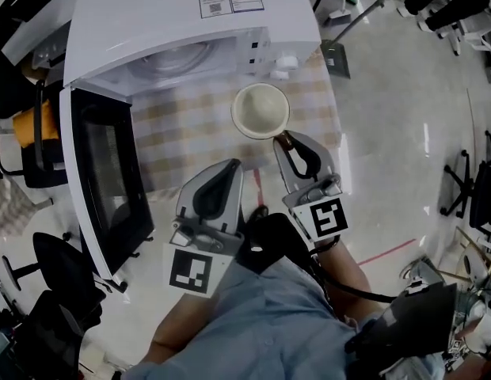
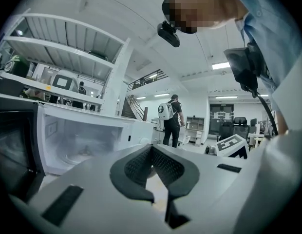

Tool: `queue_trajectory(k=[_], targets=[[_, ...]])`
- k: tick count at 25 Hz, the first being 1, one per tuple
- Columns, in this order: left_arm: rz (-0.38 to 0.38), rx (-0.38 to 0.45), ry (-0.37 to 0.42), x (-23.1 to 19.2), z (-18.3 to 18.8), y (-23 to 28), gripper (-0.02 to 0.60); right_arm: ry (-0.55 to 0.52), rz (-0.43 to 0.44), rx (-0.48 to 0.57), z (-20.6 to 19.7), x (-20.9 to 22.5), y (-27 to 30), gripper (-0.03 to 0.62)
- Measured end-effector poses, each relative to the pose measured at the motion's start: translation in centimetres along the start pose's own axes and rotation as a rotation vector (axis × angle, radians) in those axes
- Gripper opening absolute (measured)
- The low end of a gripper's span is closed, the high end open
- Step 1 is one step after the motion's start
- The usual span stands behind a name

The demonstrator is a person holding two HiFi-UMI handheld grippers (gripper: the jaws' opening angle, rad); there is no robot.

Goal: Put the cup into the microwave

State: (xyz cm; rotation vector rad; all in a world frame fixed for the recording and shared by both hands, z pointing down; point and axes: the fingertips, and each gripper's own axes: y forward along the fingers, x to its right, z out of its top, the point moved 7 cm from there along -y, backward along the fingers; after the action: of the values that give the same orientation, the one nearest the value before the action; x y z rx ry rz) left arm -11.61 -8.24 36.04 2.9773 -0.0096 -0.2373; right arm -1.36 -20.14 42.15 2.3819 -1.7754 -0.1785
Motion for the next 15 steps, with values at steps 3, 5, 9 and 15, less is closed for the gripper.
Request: queue_trajectory(k=[3,5,9,15], targets=[[0.016,0.009,-0.011,-1.1,0.3,0.1,0.005,-0.004,0.023,0.007,0.7,-0.5,1.4,0.051],[0.020,0.003,-0.012,-1.6,0.5,0.1,0.005,-0.011,0.043,-0.006,1.0,-0.9,2.4,0.051],[0.035,-0.004,-0.024,-3.1,1.1,0.0,0.005,-0.017,0.075,-0.017,1.5,-1.6,4.9,0.051],[0.067,-0.008,-0.035,-5.7,1.6,-0.1,0.005,-0.017,0.111,-0.039,1.6,-2.4,9.1,0.051]])
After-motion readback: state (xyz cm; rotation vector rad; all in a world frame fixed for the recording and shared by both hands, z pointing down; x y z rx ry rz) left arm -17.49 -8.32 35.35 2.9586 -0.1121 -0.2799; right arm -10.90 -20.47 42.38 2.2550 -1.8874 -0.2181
